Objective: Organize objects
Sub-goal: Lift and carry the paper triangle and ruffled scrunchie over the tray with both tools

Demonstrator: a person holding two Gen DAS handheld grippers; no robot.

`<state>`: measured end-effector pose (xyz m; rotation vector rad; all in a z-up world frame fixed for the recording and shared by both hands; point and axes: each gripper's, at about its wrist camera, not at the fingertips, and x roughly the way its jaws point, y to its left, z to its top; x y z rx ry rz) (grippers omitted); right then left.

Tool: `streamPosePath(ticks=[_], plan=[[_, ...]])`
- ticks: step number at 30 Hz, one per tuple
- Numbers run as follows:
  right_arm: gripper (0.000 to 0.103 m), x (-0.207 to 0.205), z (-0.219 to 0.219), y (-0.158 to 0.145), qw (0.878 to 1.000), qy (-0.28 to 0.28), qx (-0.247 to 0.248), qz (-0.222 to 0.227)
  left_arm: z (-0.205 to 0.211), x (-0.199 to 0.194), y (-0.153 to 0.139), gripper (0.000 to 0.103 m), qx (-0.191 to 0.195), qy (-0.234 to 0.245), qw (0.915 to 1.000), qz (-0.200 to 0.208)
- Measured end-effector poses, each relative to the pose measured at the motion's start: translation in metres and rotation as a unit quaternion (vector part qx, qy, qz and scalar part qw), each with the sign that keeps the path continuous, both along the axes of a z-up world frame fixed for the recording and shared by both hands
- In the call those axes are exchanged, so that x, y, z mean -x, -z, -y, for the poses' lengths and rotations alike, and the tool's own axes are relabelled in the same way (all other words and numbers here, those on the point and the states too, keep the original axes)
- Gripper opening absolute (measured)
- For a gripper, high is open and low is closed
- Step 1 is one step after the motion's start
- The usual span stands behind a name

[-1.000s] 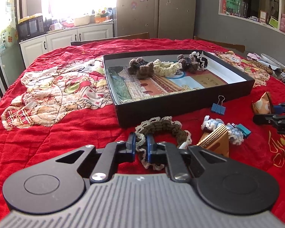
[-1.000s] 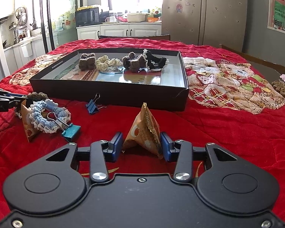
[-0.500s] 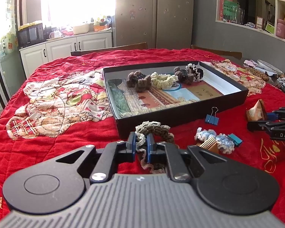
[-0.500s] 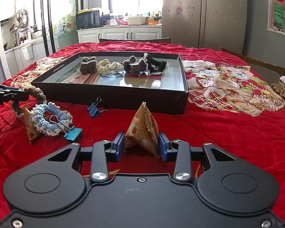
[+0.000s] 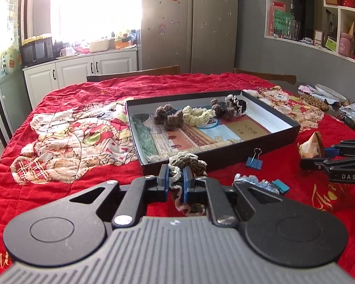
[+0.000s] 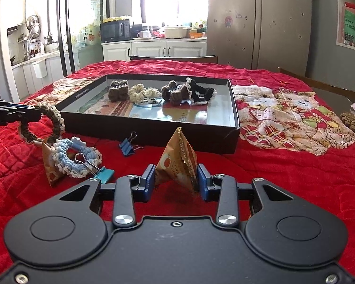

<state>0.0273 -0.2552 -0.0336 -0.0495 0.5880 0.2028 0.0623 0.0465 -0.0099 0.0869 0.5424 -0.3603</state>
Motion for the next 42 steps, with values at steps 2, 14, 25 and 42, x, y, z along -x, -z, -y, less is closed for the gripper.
streamPosePath(ticks=[2, 14, 25, 42], plan=[[0.035, 0.0, 0.0, -0.002, 1.0, -0.003, -0.002, 0.001, 0.0, 0.001, -0.003, 0.014, 0.004, 0.001, 1.0, 0.004], [0.035, 0.0, -0.006, -0.016, 1.0, -0.019, -0.006, 0.014, 0.005, 0.002, -0.022, 0.014, 0.016, 0.012, 0.9995, 0.025], [0.035, -0.014, -0.014, -0.038, 0.999, -0.034, -0.005, 0.041, 0.016, -0.012, -0.035, 0.014, 0.017, 0.02, 0.9989, 0.039], [0.035, -0.058, -0.025, -0.058, 0.998, -0.039, -0.019, 0.05, 0.034, -0.05, -0.045, 0.015, 0.019, 0.009, 0.9981, 0.058]])
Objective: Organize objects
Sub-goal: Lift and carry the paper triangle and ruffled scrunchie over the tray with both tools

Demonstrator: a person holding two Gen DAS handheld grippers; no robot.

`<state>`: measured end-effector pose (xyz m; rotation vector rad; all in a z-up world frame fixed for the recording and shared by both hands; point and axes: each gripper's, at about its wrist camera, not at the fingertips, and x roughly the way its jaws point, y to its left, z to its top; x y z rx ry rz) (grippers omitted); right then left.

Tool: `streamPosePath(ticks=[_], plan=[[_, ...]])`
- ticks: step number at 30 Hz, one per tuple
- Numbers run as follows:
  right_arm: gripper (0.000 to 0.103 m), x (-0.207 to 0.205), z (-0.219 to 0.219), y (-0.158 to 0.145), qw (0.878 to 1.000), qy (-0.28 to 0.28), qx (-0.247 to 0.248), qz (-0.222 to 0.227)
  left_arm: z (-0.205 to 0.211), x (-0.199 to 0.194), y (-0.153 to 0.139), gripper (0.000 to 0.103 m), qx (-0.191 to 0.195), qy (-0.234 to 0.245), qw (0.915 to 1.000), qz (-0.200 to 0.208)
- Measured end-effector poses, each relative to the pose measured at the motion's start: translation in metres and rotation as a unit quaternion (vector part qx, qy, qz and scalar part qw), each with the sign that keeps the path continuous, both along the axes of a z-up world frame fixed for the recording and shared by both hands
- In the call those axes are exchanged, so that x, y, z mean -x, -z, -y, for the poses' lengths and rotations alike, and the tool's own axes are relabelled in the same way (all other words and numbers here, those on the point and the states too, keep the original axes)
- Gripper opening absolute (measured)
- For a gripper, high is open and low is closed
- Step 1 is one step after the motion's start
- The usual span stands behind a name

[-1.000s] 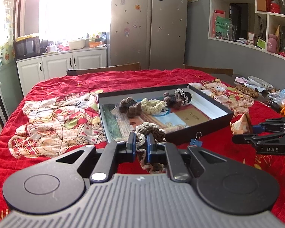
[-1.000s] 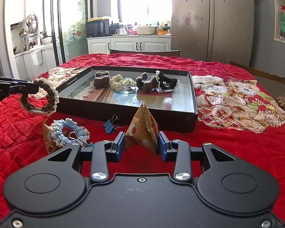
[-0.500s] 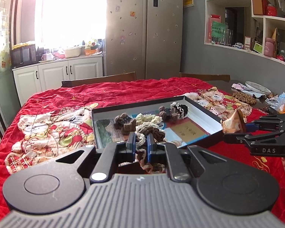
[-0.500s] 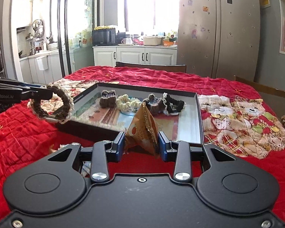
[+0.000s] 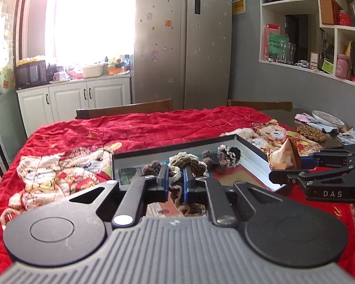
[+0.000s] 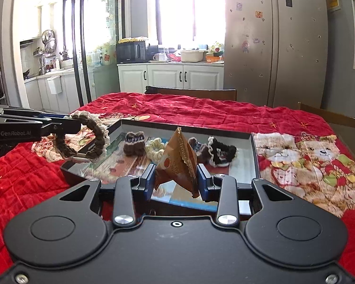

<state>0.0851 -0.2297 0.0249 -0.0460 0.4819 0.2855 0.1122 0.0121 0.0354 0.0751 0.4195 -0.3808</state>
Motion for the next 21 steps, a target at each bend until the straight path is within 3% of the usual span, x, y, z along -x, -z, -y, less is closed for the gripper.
streamPosePath(ticks=[21], plan=[[0.035, -0.071, -0.015, -0.006, 1.0, 0.025, -0.007, 0.005, 0.023, -0.053, 0.003, 0.015, 0.026, -0.017, 0.9995, -0.007]])
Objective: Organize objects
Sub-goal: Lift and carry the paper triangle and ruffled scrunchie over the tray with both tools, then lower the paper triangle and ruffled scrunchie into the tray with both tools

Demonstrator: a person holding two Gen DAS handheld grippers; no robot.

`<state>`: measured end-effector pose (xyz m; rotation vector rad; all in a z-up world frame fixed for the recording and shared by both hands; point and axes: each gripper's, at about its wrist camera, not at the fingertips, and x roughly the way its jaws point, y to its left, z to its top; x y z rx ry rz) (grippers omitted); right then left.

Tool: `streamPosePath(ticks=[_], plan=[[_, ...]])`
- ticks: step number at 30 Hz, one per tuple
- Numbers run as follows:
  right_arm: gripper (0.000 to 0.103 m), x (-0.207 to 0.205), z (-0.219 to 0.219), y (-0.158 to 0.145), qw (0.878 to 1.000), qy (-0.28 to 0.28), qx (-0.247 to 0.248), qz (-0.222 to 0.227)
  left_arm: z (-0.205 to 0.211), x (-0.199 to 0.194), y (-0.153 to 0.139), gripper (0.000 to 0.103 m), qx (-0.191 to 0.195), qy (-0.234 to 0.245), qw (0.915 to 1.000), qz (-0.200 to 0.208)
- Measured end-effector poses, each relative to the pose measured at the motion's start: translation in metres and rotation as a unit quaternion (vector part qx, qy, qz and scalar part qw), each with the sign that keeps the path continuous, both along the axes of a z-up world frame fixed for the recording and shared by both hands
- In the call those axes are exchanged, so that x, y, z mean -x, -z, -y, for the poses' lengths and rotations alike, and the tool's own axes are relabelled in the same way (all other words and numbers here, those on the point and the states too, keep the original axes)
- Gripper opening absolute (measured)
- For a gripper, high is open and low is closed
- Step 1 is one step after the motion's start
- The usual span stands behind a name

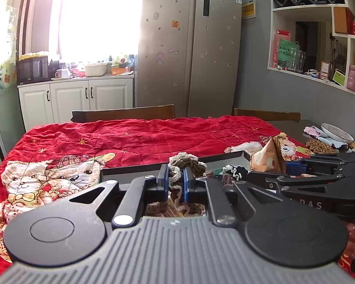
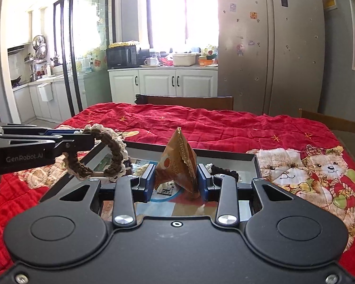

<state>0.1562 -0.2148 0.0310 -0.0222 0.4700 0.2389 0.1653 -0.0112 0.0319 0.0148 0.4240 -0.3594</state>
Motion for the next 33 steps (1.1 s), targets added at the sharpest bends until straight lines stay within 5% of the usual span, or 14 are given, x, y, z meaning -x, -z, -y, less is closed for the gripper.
streamPosePath(ticks=[14, 33], plan=[[0.035, -0.03, -0.004, 0.031, 1.0, 0.012, 0.006, -0.014, 0.003, -0.021, 0.024, 0.015, 0.022, 0.004, 0.9992, -0.032], [0.035, -0.047, -0.01, 0.058, 0.999, 0.01, 0.003, -0.042, 0.003, -0.037, 0.046, 0.015, -0.007, -0.017, 0.9983, -0.055]])
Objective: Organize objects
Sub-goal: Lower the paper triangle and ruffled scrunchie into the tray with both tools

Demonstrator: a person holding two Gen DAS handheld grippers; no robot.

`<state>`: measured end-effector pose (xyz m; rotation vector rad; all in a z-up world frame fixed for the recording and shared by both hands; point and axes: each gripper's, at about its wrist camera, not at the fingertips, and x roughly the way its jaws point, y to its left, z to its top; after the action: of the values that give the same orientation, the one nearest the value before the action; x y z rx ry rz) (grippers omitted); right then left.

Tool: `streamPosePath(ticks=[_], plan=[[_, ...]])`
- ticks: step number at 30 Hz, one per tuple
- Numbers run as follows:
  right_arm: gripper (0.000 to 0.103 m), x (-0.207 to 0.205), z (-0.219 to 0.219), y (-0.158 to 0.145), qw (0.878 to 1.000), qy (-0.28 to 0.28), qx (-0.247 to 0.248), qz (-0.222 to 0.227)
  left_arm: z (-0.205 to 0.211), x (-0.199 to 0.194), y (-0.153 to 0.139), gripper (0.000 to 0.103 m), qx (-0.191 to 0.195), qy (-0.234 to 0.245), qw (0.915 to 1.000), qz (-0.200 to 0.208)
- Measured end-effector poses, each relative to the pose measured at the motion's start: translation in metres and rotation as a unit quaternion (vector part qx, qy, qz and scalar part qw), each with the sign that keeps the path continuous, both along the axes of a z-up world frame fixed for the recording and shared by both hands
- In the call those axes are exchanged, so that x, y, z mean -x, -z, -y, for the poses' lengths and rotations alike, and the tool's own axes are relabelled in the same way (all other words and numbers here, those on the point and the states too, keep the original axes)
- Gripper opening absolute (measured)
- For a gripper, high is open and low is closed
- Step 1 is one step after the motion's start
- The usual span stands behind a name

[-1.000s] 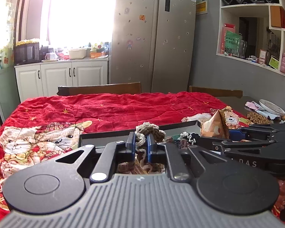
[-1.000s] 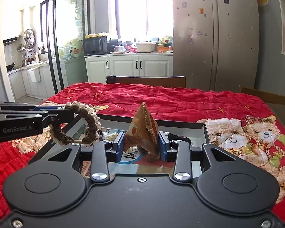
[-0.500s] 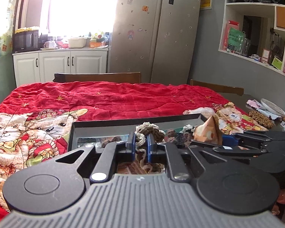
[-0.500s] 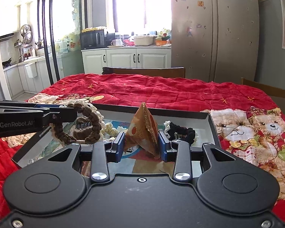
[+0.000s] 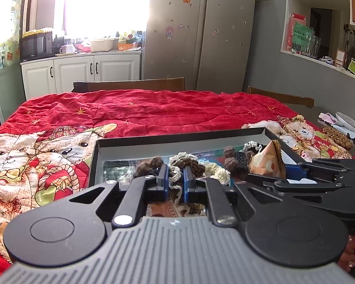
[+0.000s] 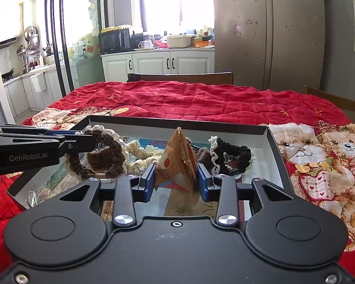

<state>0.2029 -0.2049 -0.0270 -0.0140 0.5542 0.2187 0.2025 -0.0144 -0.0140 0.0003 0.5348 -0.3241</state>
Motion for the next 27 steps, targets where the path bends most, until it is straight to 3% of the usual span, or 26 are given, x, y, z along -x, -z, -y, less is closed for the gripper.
streamPosePath(ticks=[27], plan=[[0.036, -0.009, -0.005, 0.013, 1.0, -0.009, 0.012, -0.015, 0.011, -0.004, 0.019, 0.017, -0.055, -0.001, 0.9983, -0.018]])
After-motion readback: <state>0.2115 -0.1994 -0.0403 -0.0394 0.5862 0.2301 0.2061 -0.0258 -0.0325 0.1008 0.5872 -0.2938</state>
